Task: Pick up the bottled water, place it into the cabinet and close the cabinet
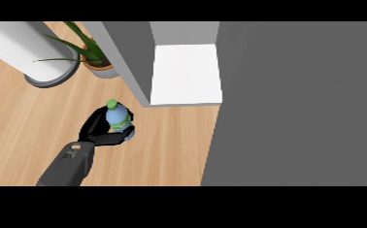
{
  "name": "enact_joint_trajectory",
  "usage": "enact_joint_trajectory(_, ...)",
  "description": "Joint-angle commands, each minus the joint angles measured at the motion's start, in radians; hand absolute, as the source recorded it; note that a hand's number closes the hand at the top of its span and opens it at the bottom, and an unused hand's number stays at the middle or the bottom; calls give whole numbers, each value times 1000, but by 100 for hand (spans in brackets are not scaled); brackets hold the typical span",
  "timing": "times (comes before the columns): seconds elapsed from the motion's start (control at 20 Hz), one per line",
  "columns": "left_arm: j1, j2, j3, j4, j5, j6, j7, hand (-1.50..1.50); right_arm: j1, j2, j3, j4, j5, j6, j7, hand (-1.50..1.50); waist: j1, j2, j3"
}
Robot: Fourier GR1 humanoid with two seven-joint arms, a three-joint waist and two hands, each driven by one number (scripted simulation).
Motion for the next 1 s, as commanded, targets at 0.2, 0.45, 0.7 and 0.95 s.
enact_joint_trajectory(0.2,7,-64,-65,-82,-85,196,-192,150,52,-38,33,-113,75,-19,48,-150,5,-4,1)
enact_joint_trajectory(0.45,64,-137,6,-125,-37,452,-185,150,3,-35,15,-112,61,-33,87,-150,20,-8,1)
enact_joint_trajectory(0.7,70,-182,9,-205,-9,451,-212,150,26,-14,76,-106,123,-80,66,-150,21,-9,2)
enact_joint_trajectory(0.95,90,-187,-80,-358,110,401,-66,150,1,-54,27,-140,81,-64,118,-150,29,-12,3)
